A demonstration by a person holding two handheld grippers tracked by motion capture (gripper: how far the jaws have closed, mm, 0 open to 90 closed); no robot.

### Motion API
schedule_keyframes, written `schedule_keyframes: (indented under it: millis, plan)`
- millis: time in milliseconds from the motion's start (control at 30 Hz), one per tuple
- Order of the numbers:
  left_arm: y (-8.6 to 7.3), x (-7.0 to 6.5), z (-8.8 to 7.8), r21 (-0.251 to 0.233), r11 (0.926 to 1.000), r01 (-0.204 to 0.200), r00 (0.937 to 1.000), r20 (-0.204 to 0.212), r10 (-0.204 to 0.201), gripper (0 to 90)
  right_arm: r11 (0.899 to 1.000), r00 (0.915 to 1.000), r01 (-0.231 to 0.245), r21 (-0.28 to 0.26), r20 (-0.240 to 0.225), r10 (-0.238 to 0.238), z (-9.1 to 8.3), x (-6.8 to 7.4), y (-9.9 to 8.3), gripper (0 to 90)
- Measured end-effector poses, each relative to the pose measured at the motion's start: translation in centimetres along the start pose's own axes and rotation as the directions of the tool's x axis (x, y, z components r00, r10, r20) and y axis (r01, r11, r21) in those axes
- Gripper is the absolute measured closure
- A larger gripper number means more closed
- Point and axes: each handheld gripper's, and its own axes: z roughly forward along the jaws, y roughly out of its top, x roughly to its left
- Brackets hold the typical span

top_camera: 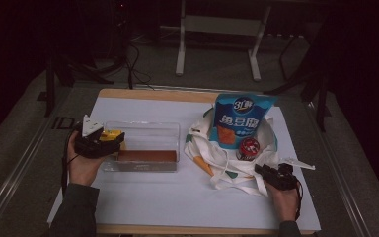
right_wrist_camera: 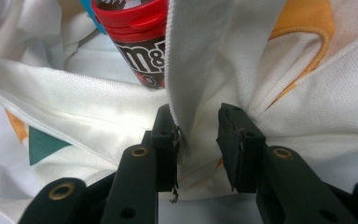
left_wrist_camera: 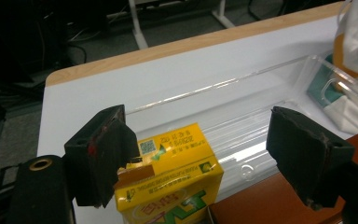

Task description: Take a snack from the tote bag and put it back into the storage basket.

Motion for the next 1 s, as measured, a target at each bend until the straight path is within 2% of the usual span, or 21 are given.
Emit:
schedule_keyframes:
  millis: [267,333,367,500,733,867,1000]
  plan:
    - [0.9,-0.3,-0.3,-0.021,0.9992,-0.035,0.9991,0.025,0.036,21.1,1.0,1.0,-0.003,0.0,-0.001,0.003,0.0,0.0,0.0,67.9]
    - [1.1,-0.6,-0.4,-0.027,0.9983,-0.051,0.9986,0.009,0.052,24.6,1.0,1.0,-0.002,-0.001,-0.002,0.002,0.0,0.0,0.0,67.9]
    - [1.3,-0.8,-0.4,-0.044,0.9977,-0.053,0.9983,0.022,0.054,25.3,1.0,1.0,-0.003,0.0,-0.002,0.003,0.0,0.0,0.0,68.0]
    - [1.8,-1.0,-0.6,-0.064,0.9963,-0.057,0.9978,0.029,0.059,29.4,1.0,1.0,-0.001,0.0,0.0,0.001,0.0,0.0,0.0,67.9]
    - [2.6,-1.5,-0.8,-0.079,0.9937,-0.079,0.996,0.035,0.082,30.8,1.0,1.0,0.005,0.0,0.007,-0.005,0.0,0.1,0.0,67.8]
    - [3.0,-2.2,-0.8,-0.112,0.9905,-0.08,0.9944,0.06,0.087,32.7,1.0,0.9999,0.006,0.001,0.009,-0.006,0.0,0.1,0.0,67.6]
    - [3.0,-2.8,-0.6,-0.116,0.9886,-0.096,0.9911,0.081,0.106,37.0,1.0,1.0,0.003,0.004,0.007,-0.003,0.0,0.1,0.1,67.6]
